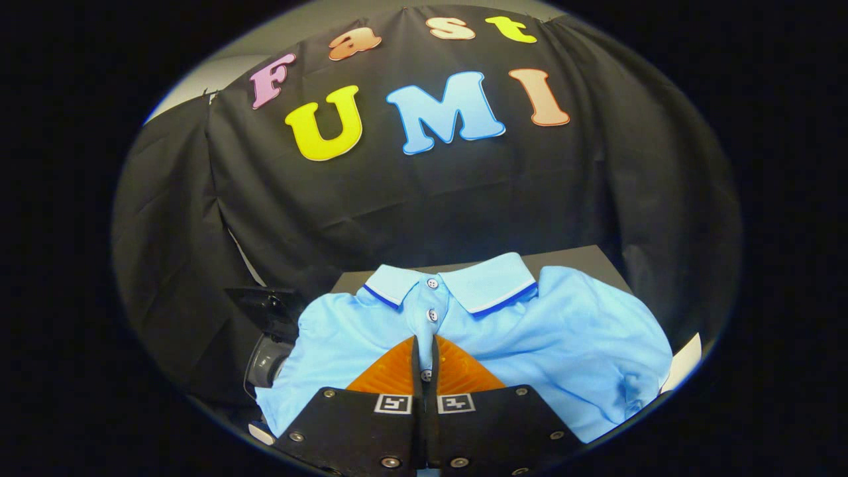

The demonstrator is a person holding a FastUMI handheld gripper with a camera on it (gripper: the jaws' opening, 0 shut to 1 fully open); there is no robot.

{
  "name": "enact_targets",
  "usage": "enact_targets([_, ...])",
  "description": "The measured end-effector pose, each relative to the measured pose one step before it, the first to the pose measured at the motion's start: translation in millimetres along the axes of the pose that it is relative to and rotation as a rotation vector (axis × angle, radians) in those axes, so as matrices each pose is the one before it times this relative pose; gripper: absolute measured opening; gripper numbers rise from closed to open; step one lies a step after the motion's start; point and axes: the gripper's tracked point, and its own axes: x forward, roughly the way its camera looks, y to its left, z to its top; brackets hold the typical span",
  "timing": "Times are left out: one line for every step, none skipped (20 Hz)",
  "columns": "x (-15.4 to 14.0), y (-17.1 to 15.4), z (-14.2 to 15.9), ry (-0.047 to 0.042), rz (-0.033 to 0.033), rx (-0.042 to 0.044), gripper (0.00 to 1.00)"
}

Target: Put the clothes into the washing machine and then close the washing machine lid.

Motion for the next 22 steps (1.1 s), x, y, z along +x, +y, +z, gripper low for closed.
enact_targets([-8.56, 7.87, 2.77, -0.0131, 0.00936, 0.0071, 0.0])
enact_targets([-6.56, 6.92, 2.22, -0.00875, 0.008, 0.00021, 0.0])
enact_targets([-5.23, 6.9, 1.38, -0.01103, 0.00536, -0.00463, 0.0])
enact_targets([-2.38, 4.04, 3.96, -0.00974, 0.00237, -0.00165, 0.0])
enact_targets([-0.93, 5.86, 5.59, -0.01646, 0.00619, 0.00363, 0.0])
enact_targets([-0.81, 7.4, 3.41, -0.01095, 0.01089, 0.00873, 0.0])
enact_targets([-0.58, 9.03, 1.3, -0.00678, 0.01452, 0.01032, 0.0])
enact_targets([-1.43, 9.01, 1.75, -0.00575, 0.01253, 0.00832, 0.0])
enact_targets([-0.88, 8.55, 1.69, -0.0093, 0.00818, 0.00445, 0.0])
enact_targets([-0.52, 6.91, 0.88, -0.00521, 0.00581, 0.00074, 0.0])
enact_targets([-0.29, 9.28, 0.14, -0.00679, 0.00588, 0.00198, 0.0])
enact_targets([0.5, 8.05, 0.31, -0.00174, 0.00681, 0.0001, 0.0])
enact_targets([-0.16, 10.22, 0.24, -0.0068, 0.00763, -0.00274, 0.0])
enact_targets([0.17, 9.45, 2.03, -0.01023, 0.0063, -0.00589, 0.0])
enact_targets([-0.09, 9.59, -0.2, -0.00706, 0.00638, -0.00653, 0.0])
enact_targets([0.23, 10.15, 1.12, -0.00704, 0.0091, -0.00316, 0.0])
enact_targets([0.63, 11.2, 0.07, -0.00459, 0.0119, -0.0035, 0.0])
enact_targets([0.37, 9.99, 0.45, -0.00271, 0.01073, -0.00479, 0.0])
enact_targets([0.93, 9.58, -1.61, -0.00091, 0.00782, -0.00607, 0.0])
enact_targets([0.81, 8.65, -0.91, 0.0004, 0.00708, -0.00556, 0.0])
enact_targets([0.96, 8.55, -2.72, -0.00025, 0.007, -0.00403, 0.0])
enact_targets([1.32, 7.93, -1.0, -0.00174, 0.00733, -0.00262, 0.0])
